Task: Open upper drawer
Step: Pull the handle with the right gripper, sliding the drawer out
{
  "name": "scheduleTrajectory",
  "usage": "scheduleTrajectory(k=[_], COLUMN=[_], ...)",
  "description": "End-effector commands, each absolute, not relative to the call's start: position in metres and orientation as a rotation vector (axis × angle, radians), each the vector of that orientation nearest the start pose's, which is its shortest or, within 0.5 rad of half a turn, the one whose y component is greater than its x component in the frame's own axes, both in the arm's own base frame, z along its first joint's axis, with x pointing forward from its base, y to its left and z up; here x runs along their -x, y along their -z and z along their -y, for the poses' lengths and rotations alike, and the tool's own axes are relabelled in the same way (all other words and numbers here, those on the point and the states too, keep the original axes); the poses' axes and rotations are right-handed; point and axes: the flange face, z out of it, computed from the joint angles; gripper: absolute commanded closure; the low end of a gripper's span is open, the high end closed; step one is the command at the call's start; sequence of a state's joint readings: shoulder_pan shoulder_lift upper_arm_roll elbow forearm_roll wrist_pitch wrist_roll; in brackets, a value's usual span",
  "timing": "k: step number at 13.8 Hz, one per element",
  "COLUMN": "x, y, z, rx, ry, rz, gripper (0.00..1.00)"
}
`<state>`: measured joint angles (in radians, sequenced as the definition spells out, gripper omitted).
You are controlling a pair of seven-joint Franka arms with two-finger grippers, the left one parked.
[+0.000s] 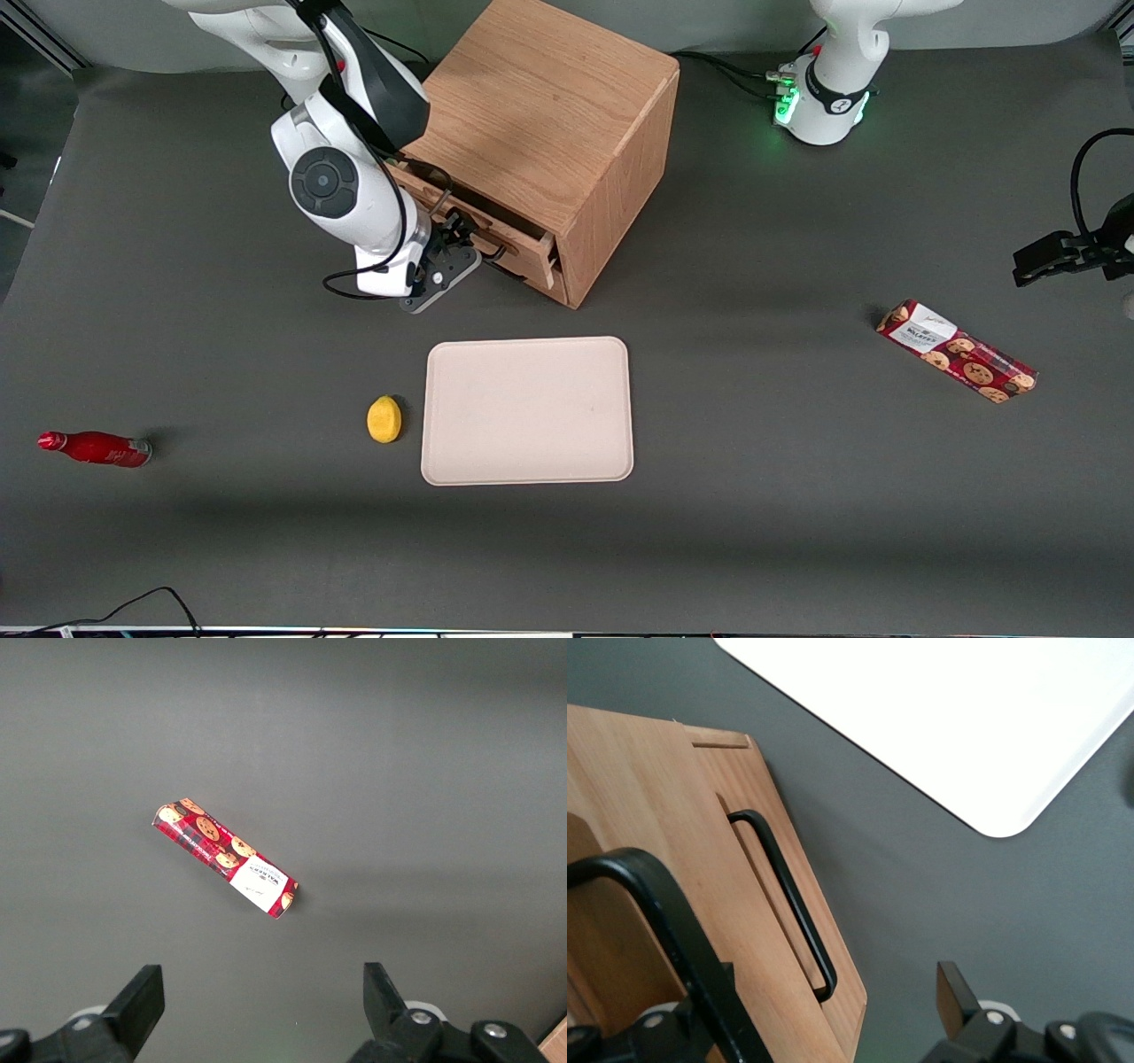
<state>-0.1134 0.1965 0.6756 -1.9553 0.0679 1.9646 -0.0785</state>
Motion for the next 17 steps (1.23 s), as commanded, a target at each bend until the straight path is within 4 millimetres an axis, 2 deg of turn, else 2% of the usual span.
scheduleTrajectory(k=[1,3,6,10,17], x=[-0.517,-0.531,-0.545,-0.568,-0.593], y=[-0.384,-0.389,-0.386,-0.394,-0.398], z=[-0.282,-0.271,-0.261,-0.236,-0.204], rx=[2.866,2.880,2.905,2.917,2.917], ry=[-0.254,-0.225,-0.211,-0.177,-0.137], rz=[0.900,0.871,0.878,0.873,0.901], gripper=[0.00,0.00,0.00,0.00,0.00])
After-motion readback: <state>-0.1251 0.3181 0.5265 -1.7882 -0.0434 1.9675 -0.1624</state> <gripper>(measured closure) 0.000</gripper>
